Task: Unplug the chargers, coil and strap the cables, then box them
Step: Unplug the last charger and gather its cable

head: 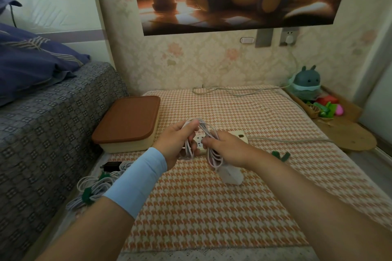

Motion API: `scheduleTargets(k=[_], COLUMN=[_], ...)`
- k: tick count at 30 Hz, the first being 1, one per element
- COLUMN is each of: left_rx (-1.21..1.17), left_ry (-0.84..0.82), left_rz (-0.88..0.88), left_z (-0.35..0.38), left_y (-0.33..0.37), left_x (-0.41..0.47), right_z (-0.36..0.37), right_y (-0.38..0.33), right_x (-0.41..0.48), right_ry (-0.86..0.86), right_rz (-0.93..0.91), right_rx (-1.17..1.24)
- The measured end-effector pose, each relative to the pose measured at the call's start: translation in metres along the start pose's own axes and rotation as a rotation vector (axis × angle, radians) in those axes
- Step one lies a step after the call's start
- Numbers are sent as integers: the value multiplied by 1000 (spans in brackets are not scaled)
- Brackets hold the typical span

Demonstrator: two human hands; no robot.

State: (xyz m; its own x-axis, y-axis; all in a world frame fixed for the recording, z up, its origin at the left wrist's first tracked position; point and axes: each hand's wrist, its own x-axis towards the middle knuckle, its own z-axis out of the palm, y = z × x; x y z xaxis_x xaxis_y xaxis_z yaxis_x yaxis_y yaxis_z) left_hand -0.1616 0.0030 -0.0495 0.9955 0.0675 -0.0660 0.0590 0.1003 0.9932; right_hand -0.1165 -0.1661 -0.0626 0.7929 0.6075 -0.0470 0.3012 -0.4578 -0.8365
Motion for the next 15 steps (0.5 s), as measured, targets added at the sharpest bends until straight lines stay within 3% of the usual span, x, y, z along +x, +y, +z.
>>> scheduleTargets(k=[5,8,11,15], left_rx=[-70,2,80,32], left_ry=[124,161,221,195], left_rz=[79,91,101,80], left_z=[1,3,4,6], left_y=[7,5,1,-8], left_x=[-3,-6,-7,-8], right_z=[7,9,10,17], right_y=[-13,-9,-1,2], right_x=[-1,-4,0,4], right_ry=[-58,-130,-55,16], right_rz=[-15,-29,-5,20], right_rx=[371,316,235,401])
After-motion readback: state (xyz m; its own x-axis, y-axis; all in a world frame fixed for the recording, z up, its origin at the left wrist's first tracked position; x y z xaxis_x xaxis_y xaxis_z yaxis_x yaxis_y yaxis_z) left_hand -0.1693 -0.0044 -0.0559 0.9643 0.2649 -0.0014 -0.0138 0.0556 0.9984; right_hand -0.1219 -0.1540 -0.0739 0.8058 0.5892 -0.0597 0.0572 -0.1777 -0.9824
